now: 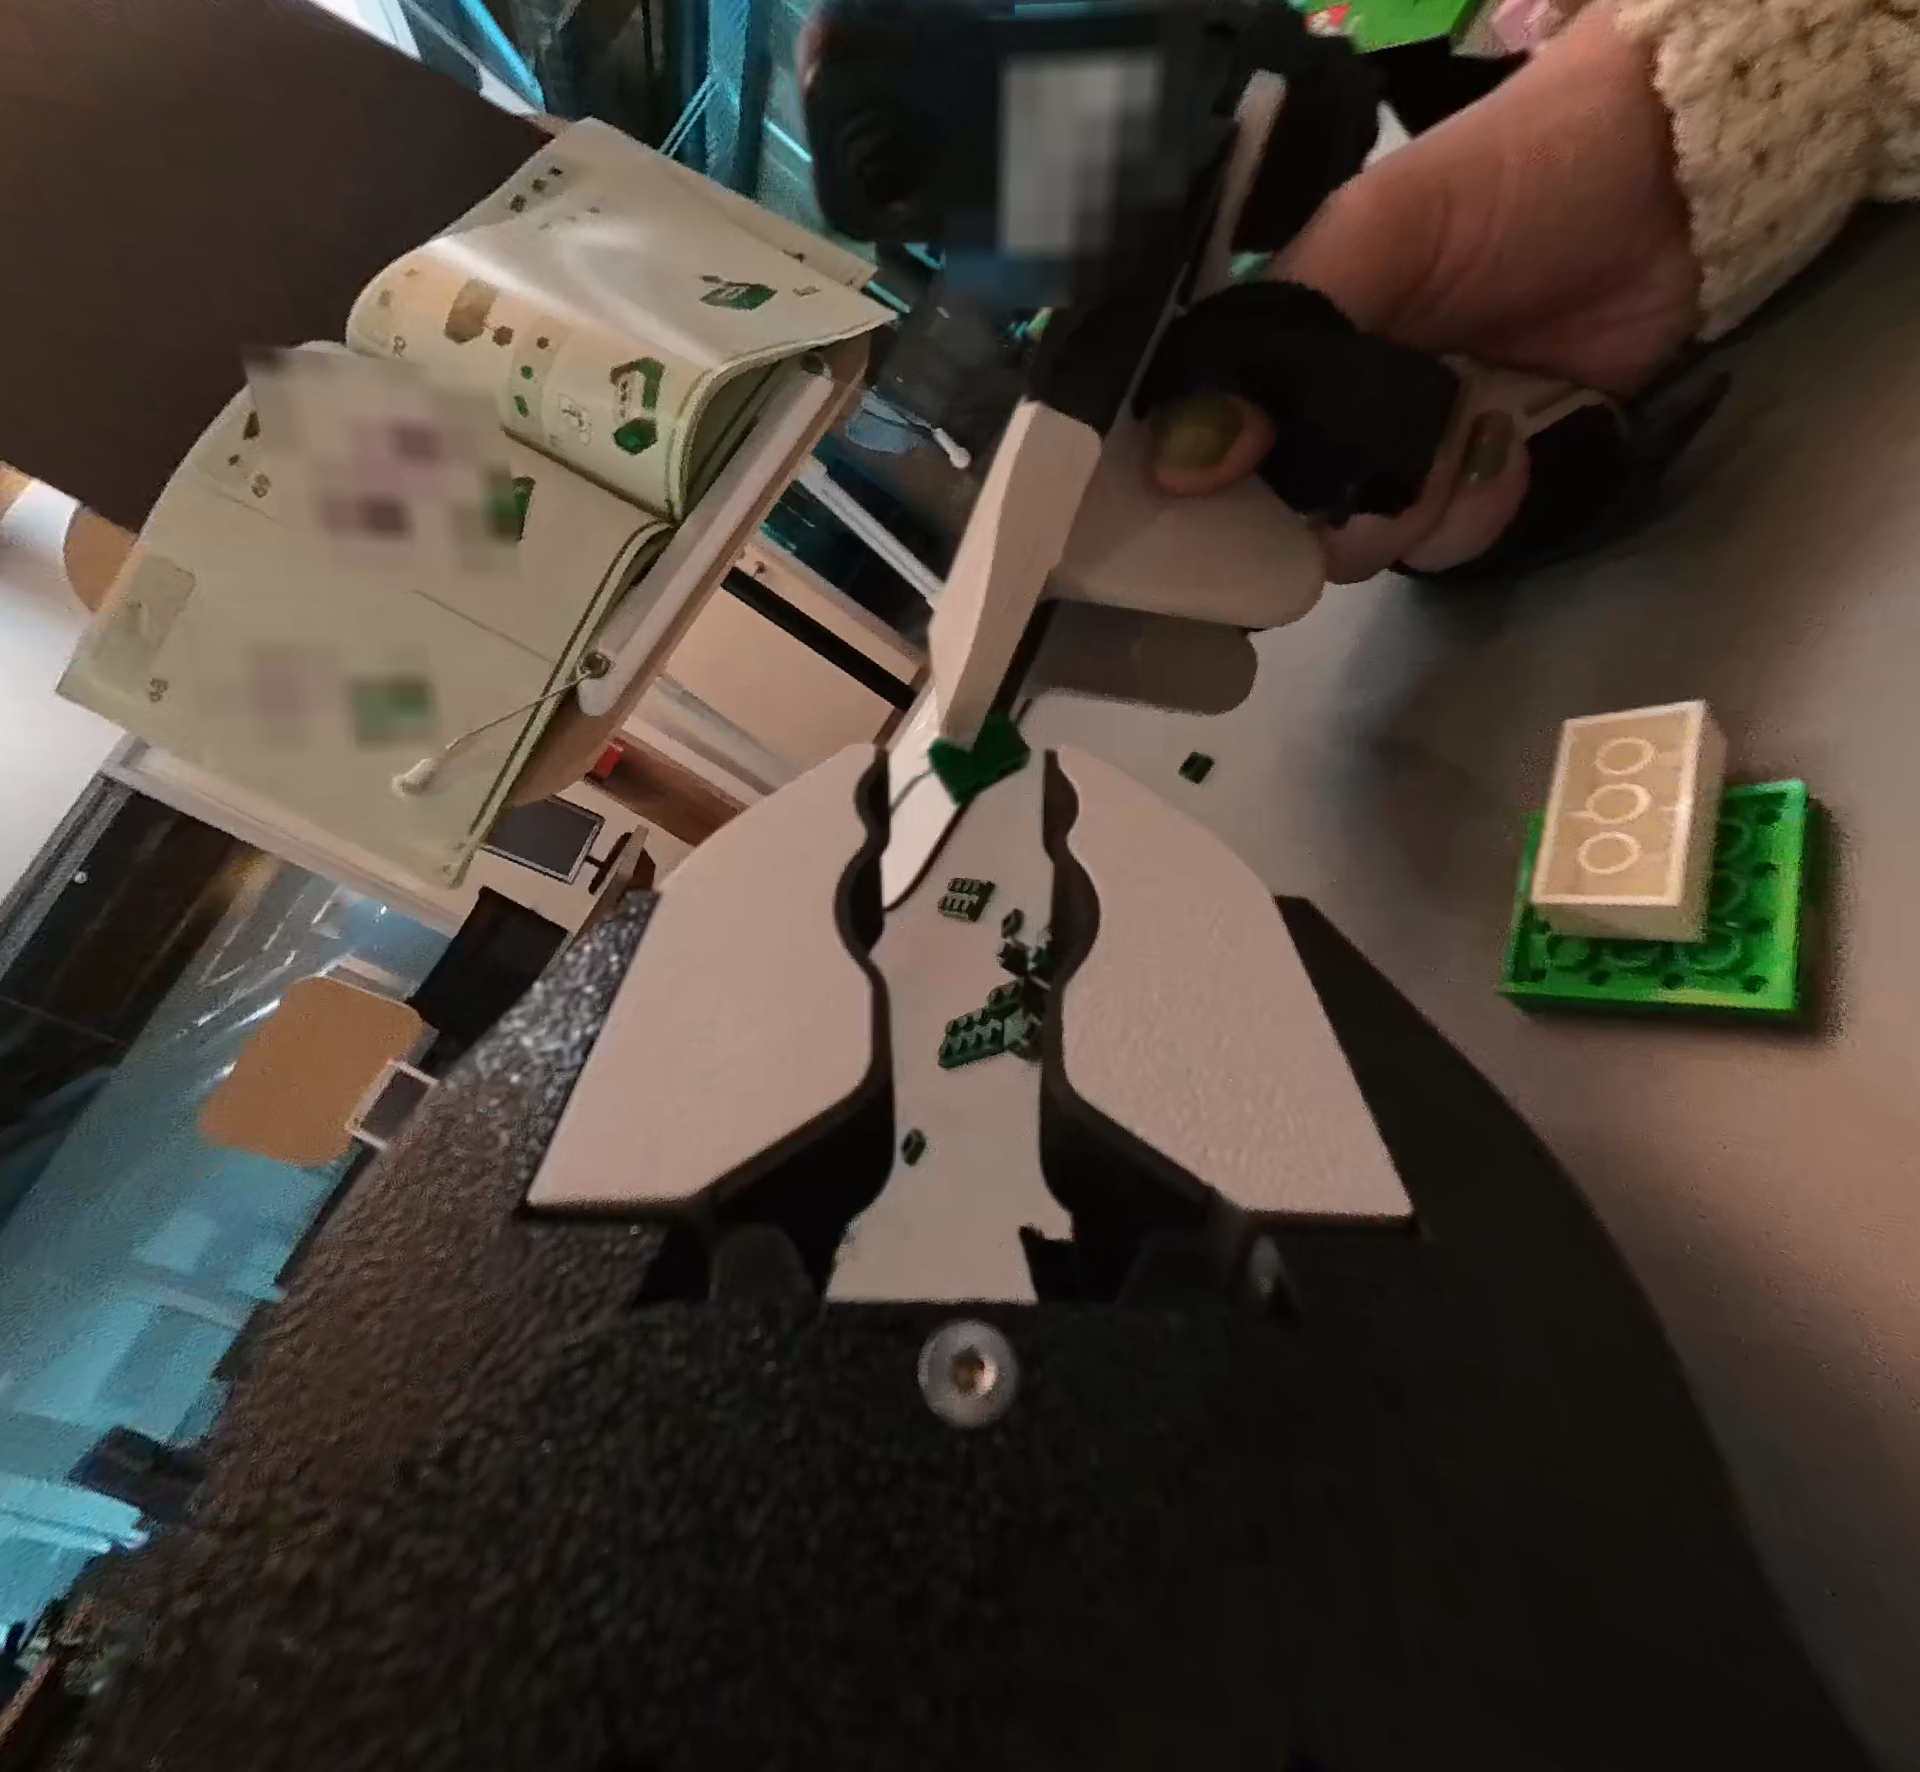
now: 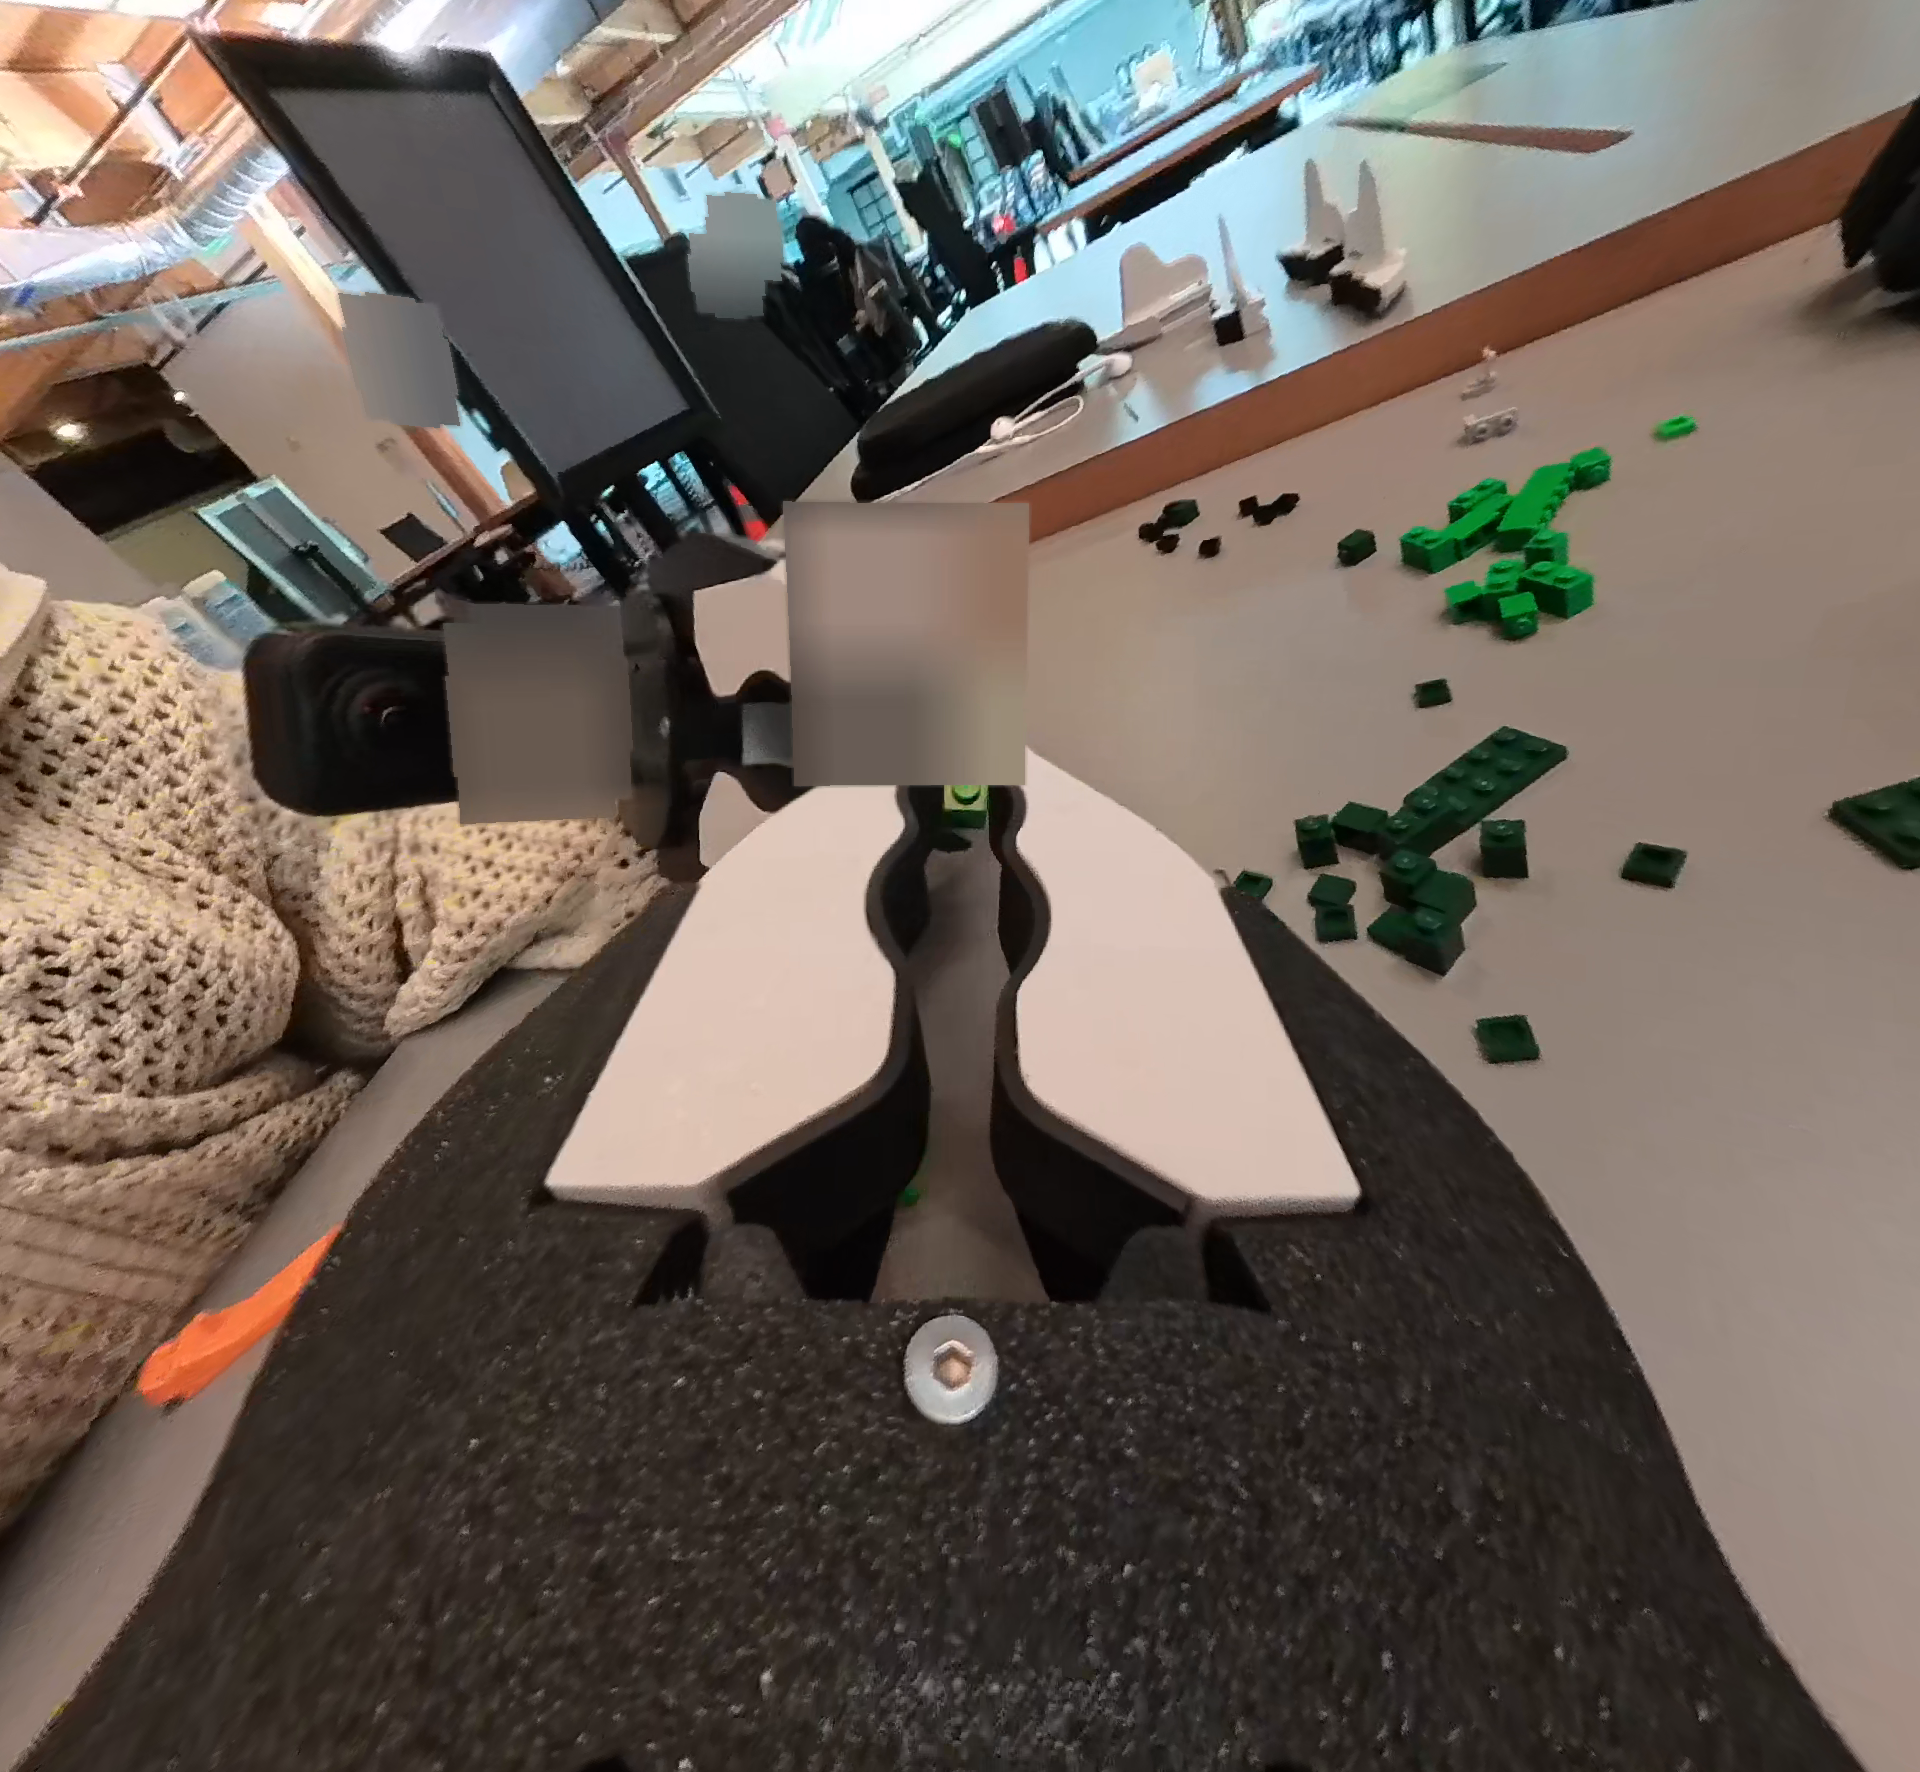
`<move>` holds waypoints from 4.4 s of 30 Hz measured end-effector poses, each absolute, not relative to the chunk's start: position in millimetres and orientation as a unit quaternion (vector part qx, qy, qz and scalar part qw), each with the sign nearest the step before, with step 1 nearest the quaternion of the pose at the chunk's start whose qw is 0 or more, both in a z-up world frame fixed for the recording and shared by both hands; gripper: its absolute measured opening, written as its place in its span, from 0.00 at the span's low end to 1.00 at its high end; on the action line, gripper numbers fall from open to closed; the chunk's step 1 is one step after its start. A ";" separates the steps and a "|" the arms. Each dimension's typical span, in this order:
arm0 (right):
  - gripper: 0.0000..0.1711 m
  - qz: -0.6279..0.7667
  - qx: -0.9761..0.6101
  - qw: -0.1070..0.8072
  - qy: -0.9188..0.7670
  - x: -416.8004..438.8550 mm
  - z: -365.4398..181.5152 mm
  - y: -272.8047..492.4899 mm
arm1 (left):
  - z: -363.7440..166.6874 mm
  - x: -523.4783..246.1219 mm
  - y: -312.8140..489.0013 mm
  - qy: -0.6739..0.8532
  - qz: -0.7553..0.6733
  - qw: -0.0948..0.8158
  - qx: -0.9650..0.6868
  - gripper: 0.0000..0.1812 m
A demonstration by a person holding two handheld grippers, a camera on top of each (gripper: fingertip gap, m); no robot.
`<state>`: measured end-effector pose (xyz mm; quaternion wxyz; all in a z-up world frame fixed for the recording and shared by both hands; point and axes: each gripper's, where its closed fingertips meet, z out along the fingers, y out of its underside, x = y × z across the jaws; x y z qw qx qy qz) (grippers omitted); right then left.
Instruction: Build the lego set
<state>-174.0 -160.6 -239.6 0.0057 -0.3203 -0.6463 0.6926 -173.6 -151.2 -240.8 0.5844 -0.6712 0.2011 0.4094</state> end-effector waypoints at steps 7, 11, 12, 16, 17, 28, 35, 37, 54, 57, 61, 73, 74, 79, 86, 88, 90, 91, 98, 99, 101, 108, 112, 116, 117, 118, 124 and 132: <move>0.04 0.678 -0.269 0.300 -0.614 -186.4 -213.9 -130.0 | -235.3 -179.3 -154.3 0.120 0.317 0.630 -0.699 0.13; 0.04 0.565 -0.152 0.511 -0.630 -181.5 -206.5 -135.1 | -222.8 -171.4 -153.6 0.007 0.120 0.686 -0.718 0.06; 0.04 0.535 -0.124 0.551 -0.628 -179.9 -205.5 -138.3 | -221.8 -169.1 -153.6 -0.013 0.071 0.691 -0.719 0.05; 0.04 0.455 -0.069 0.627 -0.628 -177.3 -204.7 -143.1 | -222.3 -180.2 -158.5 -0.085 -0.022 0.694 -0.715 0.04; 0.05 0.440 -0.061 0.640 -0.627 -177.0 -203.6 -141.8 | -222.1 -182.6 -160.1 -0.092 -0.031 0.694 -0.713 0.06; 0.04 0.336 0.053 0.668 -0.662 -170.6 -224.5 -167.6 | -226.5 -171.0 -157.7 -0.059 -0.079 0.688 -0.719 0.15; 0.04 0.347 0.052 0.654 -0.670 -169.4 -228.0 -170.1 | -229.0 -164.6 -158.8 -0.031 -0.088 0.680 -0.728 0.07; 0.05 0.370 0.028 0.637 -0.676 -170.2 -228.6 -170.1 | -228.5 -167.2 -160.4 -0.021 -0.066 0.681 -0.729 0.06; 0.16 0.734 -0.249 -0.203 -0.599 -139.3 -224.8 -171.6 | -223.4 -130.6 -166.8 0.247 0.172 0.687 -0.662 0.06; 0.12 0.713 -0.225 -0.262 -0.611 -122.3 -226.9 -179.5 | -226.9 -123.0 -163.5 0.264 0.173 0.679 -0.663 0.06; 0.09 0.716 -0.224 -0.268 -0.605 -121.8 -225.8 -178.5 | -225.8 -120.0 -163.1 0.267 0.170 0.681 -0.661 0.06; 0.05 0.727 -0.226 -0.176 -0.624 -131.2 -226.9 -175.5 | -243.5 -151.3 -166.8 0.196 0.154 0.620 -0.744 0.29; 0.05 0.733 -0.229 -0.146 -0.623 -136.1 -226.0 -173.3 | -252.0 -158.3 -170.2 0.180 0.138 0.596 -0.770 0.30; 0.05 0.749 -0.242 -0.094 -0.610 -147.3 -222.3 -164.9 | -281.2 -179.6 -184.8 0.119 0.090 0.517 -0.843 0.32; 0.05 0.747 -0.241 -0.085 -0.614 -147.5 -223.1 -165.8 | -303.0 -177.8 -190.9 0.081 0.034 0.453 -0.887 0.36; 0.05 0.749 -0.239 -0.071 -0.613 -148.7 -222.0 -164.8 | -306.0 -180.1 -192.3 0.071 0.032 0.443 -0.893 0.37; 0.05 0.751 -0.237 -0.059 -0.613 -149.5 -221.0 -163.9 | -308.4 -180.9 -193.6 0.068 0.032 0.432 -0.899 0.38; 0.05 0.750 -0.236 -0.058 -0.615 -149.3 -221.1 -164.2 | -308.9 -180.4 -193.9 0.069 0.033 0.427 -0.901 0.37; 0.05 0.748 -0.237 -0.059 -0.617 -149.9 -221.8 -164.6 | -307.3 -170.4 -202.8 0.093 0.010 0.407 -0.909 0.24; 0.05 0.749 -0.238 -0.060 -0.616 -150.1 -221.7 -164.3 | -305.6 -170.9 -203.9 0.097 0.012 0.411 -0.906 0.20; 0.05 0.749 -0.238 -0.060 -0.615 -150.2 -221.4 -164.2 | -304.4 -174.8 -205.2 0.093 0.020 0.416 -0.904 0.19; 0.05 0.751 -0.233 -0.046 -0.616 -150.2 -220.4 -163.7 | -311.4 -181.6 -201.7 0.077 0.035 0.414 -0.906 0.28; 0.05 0.754 -0.235 -0.044 -0.612 -151.4 -219.6 -162.4 | -316.8 -181.9 -199.7 0.071 0.028 0.413 -0.907 0.27; 0.05 0.754 -0.236 -0.045 -0.611 -151.5 -219.4 -162.0 | -320.3 -183.3 -198.7 0.074 0.037 0.408 -0.909 0.23; 0.05 0.754 -0.235 -0.044 -0.611 -151.5 -219.3 -162.0 | -320.0 -183.2 -197.8 0.075 0.038 0.410 -0.908 0.22; 0.05 0.754 -0.235 -0.044 -0.611 -151.3 -219.2 -162.1 | -320.0 -183.2 -197.3 0.076 0.041 0.411 -0.908 0.22; 0.05 0.744 -0.235 -0.034 -0.625 -151.1 -222.0 -164.8 | -319.6 -181.1 -193.8 0.088 0.055 0.417 -0.903 0.16; 0.05 0.714 -0.281 0.167 -0.619 -178.2 -219.5 -143.6 | -297.7 -195.2 -176.9 0.029 0.141 0.466 -0.873 0.14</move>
